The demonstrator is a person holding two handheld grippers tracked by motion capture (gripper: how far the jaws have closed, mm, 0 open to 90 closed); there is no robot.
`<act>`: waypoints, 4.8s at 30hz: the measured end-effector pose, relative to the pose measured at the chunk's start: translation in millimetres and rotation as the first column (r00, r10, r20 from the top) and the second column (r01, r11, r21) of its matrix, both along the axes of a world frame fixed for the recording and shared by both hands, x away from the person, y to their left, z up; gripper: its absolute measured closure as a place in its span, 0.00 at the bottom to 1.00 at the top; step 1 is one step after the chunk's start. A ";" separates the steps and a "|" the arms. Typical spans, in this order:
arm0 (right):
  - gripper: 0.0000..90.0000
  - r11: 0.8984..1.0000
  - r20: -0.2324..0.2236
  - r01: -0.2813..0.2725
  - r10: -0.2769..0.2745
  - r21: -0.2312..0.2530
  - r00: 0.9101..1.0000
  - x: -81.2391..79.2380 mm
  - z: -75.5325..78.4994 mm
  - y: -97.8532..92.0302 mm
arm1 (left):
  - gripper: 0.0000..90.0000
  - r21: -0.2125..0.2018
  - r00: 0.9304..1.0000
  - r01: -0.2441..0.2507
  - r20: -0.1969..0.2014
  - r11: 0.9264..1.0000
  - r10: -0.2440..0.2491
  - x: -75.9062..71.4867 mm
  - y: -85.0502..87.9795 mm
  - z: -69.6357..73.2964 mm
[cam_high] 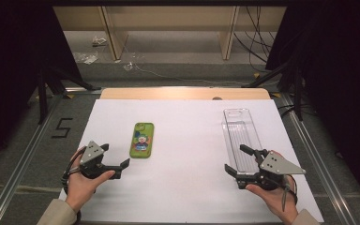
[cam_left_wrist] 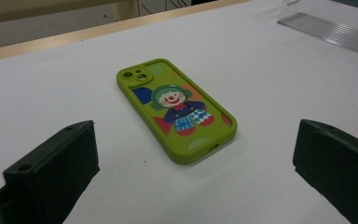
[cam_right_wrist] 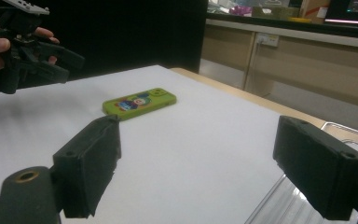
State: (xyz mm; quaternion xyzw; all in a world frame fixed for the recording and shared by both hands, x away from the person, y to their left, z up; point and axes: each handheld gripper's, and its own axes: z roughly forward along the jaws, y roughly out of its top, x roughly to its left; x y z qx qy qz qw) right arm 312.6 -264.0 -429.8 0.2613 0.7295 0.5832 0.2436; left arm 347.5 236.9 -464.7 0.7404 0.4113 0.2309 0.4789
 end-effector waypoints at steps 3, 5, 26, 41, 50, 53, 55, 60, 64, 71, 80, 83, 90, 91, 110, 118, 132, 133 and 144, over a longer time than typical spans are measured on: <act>0.18 1.000 -0.001 -0.004 0.004 -0.004 1.000 0.7 -0.7 0.9 | 0.00 0.003 1.000 -0.001 -0.003 1.000 0.001 0.0 0.0 -0.3; 0.18 1.000 -0.002 -0.007 0.007 -0.005 1.000 1.0 -0.7 1.4 | 0.00 0.004 1.000 -0.003 -0.001 1.000 0.003 -0.1 -0.2 -0.1; 0.19 1.000 -0.009 0.006 -0.006 -0.004 1.000 2.1 -1.2 2.9 | 0.98 0.029 1.000 -0.023 0.001 0.999 0.023 14.4 -15.9 13.9; 0.20 1.000 -0.009 0.007 -0.008 -0.004 1.000 2.7 -1.2 2.8 | 1.00 0.142 0.983 0.079 -0.174 0.987 -0.054 62.2 -93.8 -4.4; 0.20 1.000 -0.013 0.009 -0.009 -0.003 1.000 2.6 -1.3 2.0 | 1.00 0.203 0.973 0.099 -0.224 0.974 -0.052 75.3 -114.5 -19.7; 0.20 1.000 -0.010 0.008 -0.008 -0.001 1.000 2.5 -1.1 1.7 | 1.00 0.218 0.970 0.108 -0.237 0.970 -0.054 75.9 -115.6 -23.0; 0.20 1.000 -0.011 0.008 -0.008 -0.001 1.000 2.6 -1.2 1.9 | 1.00 0.226 0.970 0.111 -0.239 0.968 -0.056 76.0 -115.4 -23.3; 0.21 1.000 -0.011 0.009 -0.009 0.000 1.000 2.6 -1.0 1.9 | 1.00 0.234 0.965 0.114 -0.257 0.965 -0.052 76.8 -113.1 -25.7; 0.20 1.000 -0.013 0.009 -0.009 0.001 1.000 2.9 -1.1 1.3 | 1.00 0.238 0.964 0.107 -0.264 0.965 -0.042 76.6 -111.3 -25.1; 0.19 1.000 -0.020 0.021 -0.021 -0.001 1.000 4.1 -1.8 -0.3 | 1.00 0.248 0.961 0.108 -0.275 0.963 -0.037 73.5 -105.1 -23.9; 0.19 1.000 -0.023 0.026 -0.027 -0.016 0.999 7.4 -2.8 -0.3 | 1.00 0.257 0.959 0.101 -0.281 0.961 -0.026 69.0 -96.3 -23.2; 0.19 1.000 -0.024 0.022 -0.023 -0.016 0.999 8.5 -2.6 -1.0 | 1.00 0.258 0.959 0.099 -0.283 0.961 -0.023 68.1 -93.6 -23.1; 0.19 1.000 -0.027 0.022 -0.022 -0.018 0.999 11.8 -3.8 -3.9 | 1.00 0.259 0.958 0.091 -0.286 0.962 -0.014 67.4 -90.2 -22.9; 0.19 1.000 -0.028 0.024 -0.025 -0.018 0.999 13.1 -4.1 -5.5 | 1.00 0.259 0.957 0.089 -0.289 0.962 -0.011 67.4 -88.7 -22.7; 0.19 0.999 -0.021 0.035 -0.035 -0.026 0.999 15.3 -4.5 -7.5 | 1.00 0.259 0.955 0.067 -0.297 0.964 0.013 66.1 -77.3 -22.5; 0.19 0.999 -0.020 0.035 -0.035 -0.027 0.999 14.8 -4.3 -7.3 | 1.00 0.258 0.953 0.059 -0.304 0.964 0.023 65.8 -71.0 -22.2; 0.19 0.999 -0.015 0.041 -0.041 -0.025 0.999 13.7 -2.5 -7.5 | 0.37 0.335 0.955 0.105 -0.296 0.936 -0.001 90.7 -69.7 10.5; 0.19 0.999 -0.014 0.040 -0.040 -0.024 0.999 13.7 -2.2 -7.3 | 0.31 0.345 0.948 0.120 -0.318 0.931 -0.004 95.9 -68.6 11.3; 0.19 0.999 -0.016 0.038 -0.038 -0.023 0.999 14.2 -3.2 -7.2 | 0.03 0.419 0.861 0.201 -0.507 0.886 0.045 137.2 -67.9 0.9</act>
